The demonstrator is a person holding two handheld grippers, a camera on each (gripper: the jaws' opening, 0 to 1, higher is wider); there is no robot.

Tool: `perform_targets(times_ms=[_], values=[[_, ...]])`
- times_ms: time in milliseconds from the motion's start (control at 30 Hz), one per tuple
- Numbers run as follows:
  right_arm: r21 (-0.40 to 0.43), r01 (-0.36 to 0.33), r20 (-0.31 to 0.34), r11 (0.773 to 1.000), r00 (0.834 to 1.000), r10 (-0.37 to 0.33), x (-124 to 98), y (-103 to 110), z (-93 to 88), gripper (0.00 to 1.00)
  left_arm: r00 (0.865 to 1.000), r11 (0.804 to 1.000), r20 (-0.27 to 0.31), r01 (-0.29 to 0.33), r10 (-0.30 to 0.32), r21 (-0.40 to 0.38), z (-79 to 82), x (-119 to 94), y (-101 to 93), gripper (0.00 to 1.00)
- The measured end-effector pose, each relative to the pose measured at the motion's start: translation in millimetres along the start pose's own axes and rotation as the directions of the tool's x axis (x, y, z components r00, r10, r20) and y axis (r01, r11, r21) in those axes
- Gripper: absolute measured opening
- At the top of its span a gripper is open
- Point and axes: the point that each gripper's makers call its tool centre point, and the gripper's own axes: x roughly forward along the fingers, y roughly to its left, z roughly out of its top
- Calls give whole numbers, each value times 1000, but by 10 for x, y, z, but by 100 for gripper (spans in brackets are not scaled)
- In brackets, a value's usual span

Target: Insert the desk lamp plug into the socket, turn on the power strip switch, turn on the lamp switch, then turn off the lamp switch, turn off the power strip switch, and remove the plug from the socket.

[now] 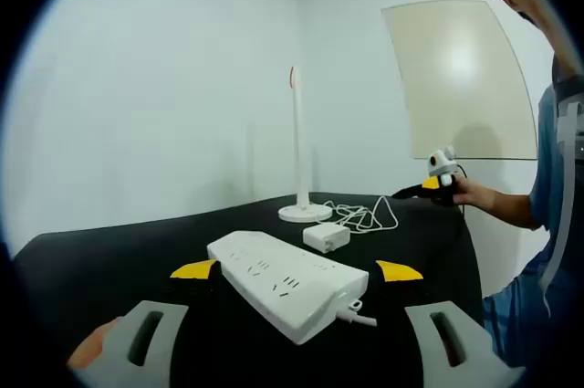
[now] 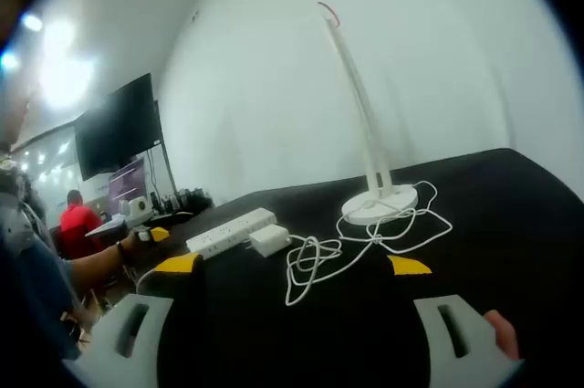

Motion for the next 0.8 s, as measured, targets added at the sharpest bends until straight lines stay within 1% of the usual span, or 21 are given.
perform_targets(times_ms=[267, 600, 800], values=[[-12, -16, -21, 1000, 1000, 16, 56, 40, -4, 79, 1000, 1000, 7, 24, -24, 6, 3, 107, -71, 64], [-32, -22, -37, 999, 999, 21, 113, 42, 37, 79, 1000, 999, 6, 27, -27, -22, -130, 128, -78, 63], [-50, -29, -52, 998, 998, 26, 186, 49, 69, 78, 999, 999, 11, 43, -42, -19, -147, 149, -107, 63]])
